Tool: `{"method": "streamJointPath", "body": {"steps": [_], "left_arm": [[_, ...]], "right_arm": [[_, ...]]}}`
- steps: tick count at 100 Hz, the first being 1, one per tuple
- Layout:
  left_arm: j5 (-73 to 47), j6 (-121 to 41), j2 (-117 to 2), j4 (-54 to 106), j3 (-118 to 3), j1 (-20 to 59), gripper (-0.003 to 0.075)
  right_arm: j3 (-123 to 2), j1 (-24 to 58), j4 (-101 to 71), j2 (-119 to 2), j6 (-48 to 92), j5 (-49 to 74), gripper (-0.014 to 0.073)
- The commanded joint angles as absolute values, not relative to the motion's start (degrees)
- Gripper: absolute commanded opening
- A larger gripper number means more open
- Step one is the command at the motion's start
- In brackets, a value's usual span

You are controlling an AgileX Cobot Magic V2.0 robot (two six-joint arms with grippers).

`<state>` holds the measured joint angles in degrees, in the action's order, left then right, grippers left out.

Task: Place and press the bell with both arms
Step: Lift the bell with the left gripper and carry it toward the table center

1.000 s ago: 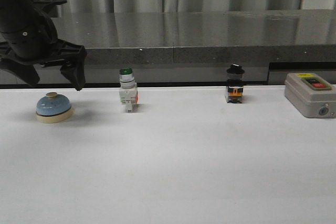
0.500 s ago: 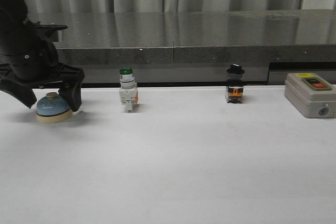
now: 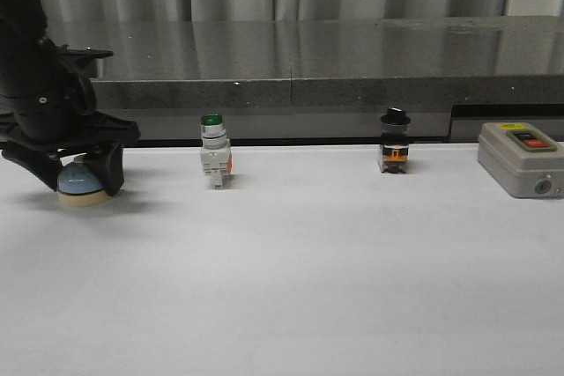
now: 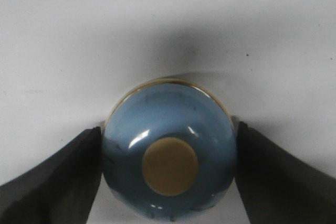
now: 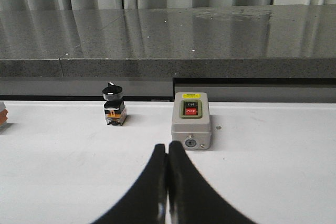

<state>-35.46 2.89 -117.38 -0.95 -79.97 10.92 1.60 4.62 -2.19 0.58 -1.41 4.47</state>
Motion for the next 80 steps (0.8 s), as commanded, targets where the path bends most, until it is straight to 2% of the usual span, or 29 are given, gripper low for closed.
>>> {"method": "streamJointPath", "body": {"steps": [1, 18, 40, 58, 80], "left_arm": [[-34.94, 2.81, -114.36, -0.83, -81.7, 10.83, 0.0372], [-36.96, 2.81, -113.63, -0.83, -81.7, 10.83, 0.0352], [-40.84, 2.81, -106.69, -0.6, -81.7, 12.61, 0.0352], [-43.46, 2.81, -100.7, -0.6, -81.7, 18.49, 0.0352], [-44.95, 2.81, -100.45, 0.3, -81.7, 28.68, 0.0352]], "right_arm": [[0.53, 4.37, -1.82, 1.5, -1.23, -0.37, -0.0064], [0.53, 4.37, -1.82, 1.5, -1.23, -0.37, -0.0064], [0.53, 4.37, -1.82, 1.5, -1.23, -0.37, -0.0064], [0.53, 4.37, -1.82, 1.5, -1.23, -0.37, -0.0064], [0.53, 4.37, -1.82, 1.5, -1.23, -0.37, -0.0064]]}}
